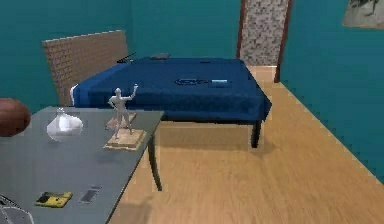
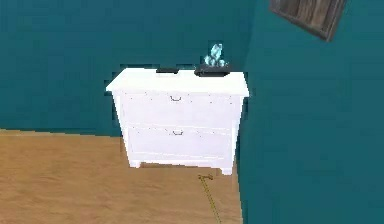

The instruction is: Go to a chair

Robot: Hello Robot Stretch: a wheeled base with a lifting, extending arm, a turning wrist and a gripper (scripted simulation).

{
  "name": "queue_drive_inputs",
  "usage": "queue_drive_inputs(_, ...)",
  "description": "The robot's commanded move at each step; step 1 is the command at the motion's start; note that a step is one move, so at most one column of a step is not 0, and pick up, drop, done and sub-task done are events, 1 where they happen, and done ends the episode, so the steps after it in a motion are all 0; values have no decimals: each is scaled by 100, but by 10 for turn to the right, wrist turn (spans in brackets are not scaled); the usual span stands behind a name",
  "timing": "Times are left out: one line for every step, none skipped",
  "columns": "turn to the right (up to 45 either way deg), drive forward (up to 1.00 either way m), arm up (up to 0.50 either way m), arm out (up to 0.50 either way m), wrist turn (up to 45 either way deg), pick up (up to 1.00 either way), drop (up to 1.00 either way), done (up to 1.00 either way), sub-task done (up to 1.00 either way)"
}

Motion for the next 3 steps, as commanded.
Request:
queue_drive_inputs(0, 100, 0, 0, 0, 0, 0, 0, 0)
queue_drive_inputs(0, 80, 0, 0, 0, 0, 0, 0, 0)
queue_drive_inputs(-450, 0, 0, 0, 0, 0, 0, 0, 0)
